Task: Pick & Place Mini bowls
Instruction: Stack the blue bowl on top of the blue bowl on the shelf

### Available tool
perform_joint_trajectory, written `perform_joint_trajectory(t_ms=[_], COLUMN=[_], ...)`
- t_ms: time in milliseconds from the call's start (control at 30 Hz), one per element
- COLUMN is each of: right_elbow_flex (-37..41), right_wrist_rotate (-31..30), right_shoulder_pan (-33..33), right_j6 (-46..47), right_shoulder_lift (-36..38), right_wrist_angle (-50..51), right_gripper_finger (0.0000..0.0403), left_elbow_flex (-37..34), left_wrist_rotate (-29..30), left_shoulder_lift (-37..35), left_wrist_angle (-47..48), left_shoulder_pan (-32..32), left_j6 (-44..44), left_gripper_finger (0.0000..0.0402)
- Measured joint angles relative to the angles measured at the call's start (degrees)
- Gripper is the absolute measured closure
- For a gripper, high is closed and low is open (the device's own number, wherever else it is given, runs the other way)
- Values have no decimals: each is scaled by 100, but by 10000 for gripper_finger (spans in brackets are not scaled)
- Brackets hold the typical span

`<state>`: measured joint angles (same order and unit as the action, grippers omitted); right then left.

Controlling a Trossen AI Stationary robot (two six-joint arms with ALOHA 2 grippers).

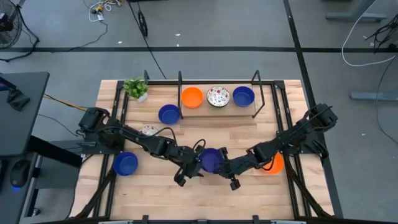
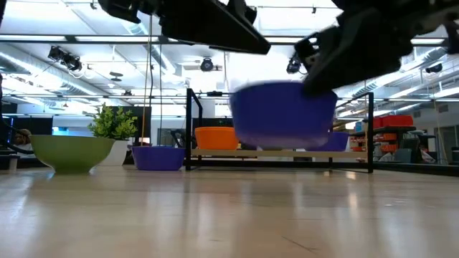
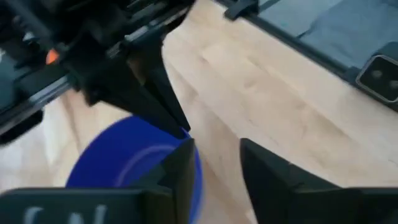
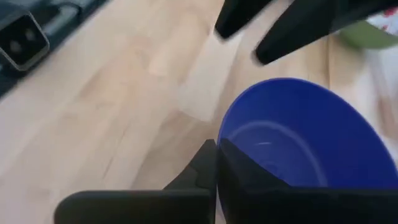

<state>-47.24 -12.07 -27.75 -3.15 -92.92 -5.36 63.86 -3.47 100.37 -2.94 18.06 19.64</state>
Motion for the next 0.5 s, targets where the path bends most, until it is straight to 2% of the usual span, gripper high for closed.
perform_joint_trajectory(t_ms=[133, 267, 433, 500], right_elbow_flex=[61, 283, 701, 806], right_wrist_rotate=[-444, -995, -1483, -1569], right_shoulder_pan=[0, 44, 438, 767], right_j6=[12, 73, -10, -60], right_shoulder_lift=[41, 445, 1593, 2128], right_wrist_angle=[362, 809, 1250, 1388], right_gripper_finger=[400, 401, 401, 401], left_elbow_flex=[3, -35, -484, -714], left_wrist_rotate=[368, 613, 1450, 1764], left_shoulder_lift=[-248, -281, -203, -201], left_wrist_angle=[328, 886, 432, -65], left_shoulder_pan=[21, 173, 520, 617], left_j6=[-732, -1438, -1969, -2054], left_gripper_finger=[225, 210, 217, 222])
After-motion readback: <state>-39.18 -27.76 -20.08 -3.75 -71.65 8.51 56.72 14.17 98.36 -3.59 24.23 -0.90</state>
